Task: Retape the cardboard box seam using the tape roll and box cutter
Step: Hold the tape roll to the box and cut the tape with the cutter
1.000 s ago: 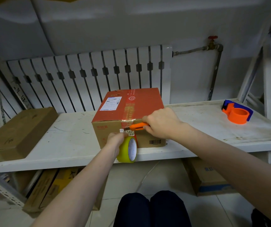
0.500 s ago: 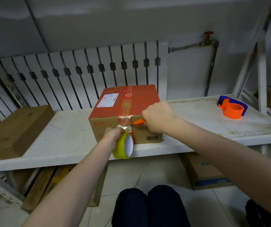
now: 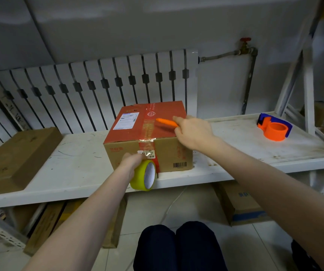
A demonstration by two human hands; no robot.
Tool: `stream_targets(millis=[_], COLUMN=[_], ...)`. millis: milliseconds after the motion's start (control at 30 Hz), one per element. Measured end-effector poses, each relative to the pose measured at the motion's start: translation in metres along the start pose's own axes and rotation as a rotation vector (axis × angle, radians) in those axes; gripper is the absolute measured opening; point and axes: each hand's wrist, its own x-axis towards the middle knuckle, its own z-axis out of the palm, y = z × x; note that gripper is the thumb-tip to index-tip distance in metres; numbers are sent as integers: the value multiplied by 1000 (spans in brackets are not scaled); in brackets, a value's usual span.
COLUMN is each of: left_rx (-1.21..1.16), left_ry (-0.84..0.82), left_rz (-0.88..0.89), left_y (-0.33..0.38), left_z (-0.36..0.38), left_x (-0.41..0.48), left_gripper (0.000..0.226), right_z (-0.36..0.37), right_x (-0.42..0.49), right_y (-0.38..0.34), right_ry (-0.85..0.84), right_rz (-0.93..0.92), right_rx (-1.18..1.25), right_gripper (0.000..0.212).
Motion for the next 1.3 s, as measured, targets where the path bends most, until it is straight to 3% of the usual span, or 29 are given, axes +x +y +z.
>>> stream_targets(millis=[233,333,433,533,700,1000,1200,1300], left_rx=[64,69,76,88,84,107,51,27], left_ry=[29,33,25,12,-25,-15,-60,-111], left_rz=[57,60,62,85,82,35,106,156], left_y=[-4,-8,-9,-9,-7,-6,-4,7], left_z=[-2,-2,-3,-6,-8,-10,-9,-7], left_x=[10,16,21,23,22,11,-1,-10], left_gripper=[19,23,20,22,25,23,15,14], right_z=[40,48,48,57,66,63,52,43], right_x=[29,37,36,23,19,21,20,10], right_y=[-13,-14,-27,-39,-24,-11,-2,-11], right_ry=[-2,5,83,-10,-66,-98,-175,-22], right_rz=[95,110,-82,-251,-236,-237,-228,-166], right_rx=[-51,-60,-21,-68,-102,-77,56,293], right_gripper=[33,41,36,28,49,53,55,40])
